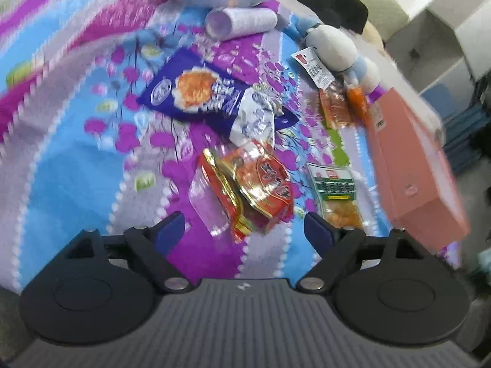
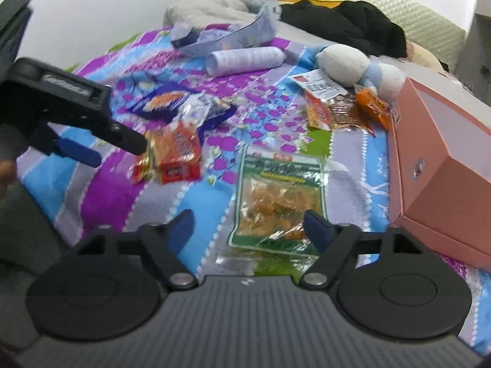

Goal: Organize snacks

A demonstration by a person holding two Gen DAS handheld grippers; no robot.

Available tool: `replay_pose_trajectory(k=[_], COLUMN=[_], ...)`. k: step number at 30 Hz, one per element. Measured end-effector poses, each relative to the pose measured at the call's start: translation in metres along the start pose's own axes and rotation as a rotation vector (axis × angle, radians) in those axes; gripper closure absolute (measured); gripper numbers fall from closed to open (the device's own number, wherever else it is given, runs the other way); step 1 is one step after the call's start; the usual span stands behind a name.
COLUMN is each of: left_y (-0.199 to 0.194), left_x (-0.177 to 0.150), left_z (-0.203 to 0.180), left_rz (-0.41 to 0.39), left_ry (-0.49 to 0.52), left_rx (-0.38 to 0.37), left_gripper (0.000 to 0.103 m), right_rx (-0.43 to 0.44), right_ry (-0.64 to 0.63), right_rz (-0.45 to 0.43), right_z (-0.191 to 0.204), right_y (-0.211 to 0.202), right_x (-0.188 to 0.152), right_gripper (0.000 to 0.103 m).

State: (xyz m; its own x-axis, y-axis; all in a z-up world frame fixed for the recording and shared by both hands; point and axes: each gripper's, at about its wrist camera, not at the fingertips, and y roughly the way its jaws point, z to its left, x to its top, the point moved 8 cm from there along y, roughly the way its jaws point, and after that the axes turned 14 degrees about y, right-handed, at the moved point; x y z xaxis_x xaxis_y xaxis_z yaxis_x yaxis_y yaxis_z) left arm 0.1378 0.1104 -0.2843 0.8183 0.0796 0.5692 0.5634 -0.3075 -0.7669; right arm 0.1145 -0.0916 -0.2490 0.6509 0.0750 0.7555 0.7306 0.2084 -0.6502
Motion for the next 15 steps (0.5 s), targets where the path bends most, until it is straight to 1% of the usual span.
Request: replay_pose_trajectory(k=[1, 2, 4, 6, 8, 11, 15], left_y=[0.001, 0.001, 0.004, 0.010, 0.018, 0.030, 0.047], left_x=[0.003, 0.006, 0.012, 0.020, 0.026, 0.035, 0.045], left_z=[-0.004, -0.008, -0.018, -0.023, -0.028, -0.037, -0.046], left_rz=[-0.003, -0.005, -0.012, -0.014, -0.009, -0.002, 0.016], left_ry=[0.051, 0.088, 0.135, 0.151, 0.179, 0.257, 0.391], left_rx=[0.034, 0.048, 0.044, 0.030, 0.033, 0.064, 0.095], left_gripper=[0.012, 0.012, 0.011, 0.010, 0.010, 0.009, 0.007], right_rx=[-0.007, -0.013, -0.014, 0.005, 0.026, 0.032, 0.040], right_ry=[0.018, 0.034, 0.070, 0.103, 0.130, 0.163, 0.186], right_rz=[-0.007, -0.008, 0.006, 0.019, 0.040, 0.070, 0.072], right_z=[-0.005, -0.009, -0.017, -0.024, -0.029, -0.033, -0.036], right_y=[0.003, 0.006, 0.014, 0.020, 0.028, 0.039, 0.047], right_x=[0.001, 0.003, 0.005, 0.007, 0.008, 0.012, 0.016], right_gripper=[0.020, 0.020, 0.020, 0.020, 0.020, 0.020, 0.020])
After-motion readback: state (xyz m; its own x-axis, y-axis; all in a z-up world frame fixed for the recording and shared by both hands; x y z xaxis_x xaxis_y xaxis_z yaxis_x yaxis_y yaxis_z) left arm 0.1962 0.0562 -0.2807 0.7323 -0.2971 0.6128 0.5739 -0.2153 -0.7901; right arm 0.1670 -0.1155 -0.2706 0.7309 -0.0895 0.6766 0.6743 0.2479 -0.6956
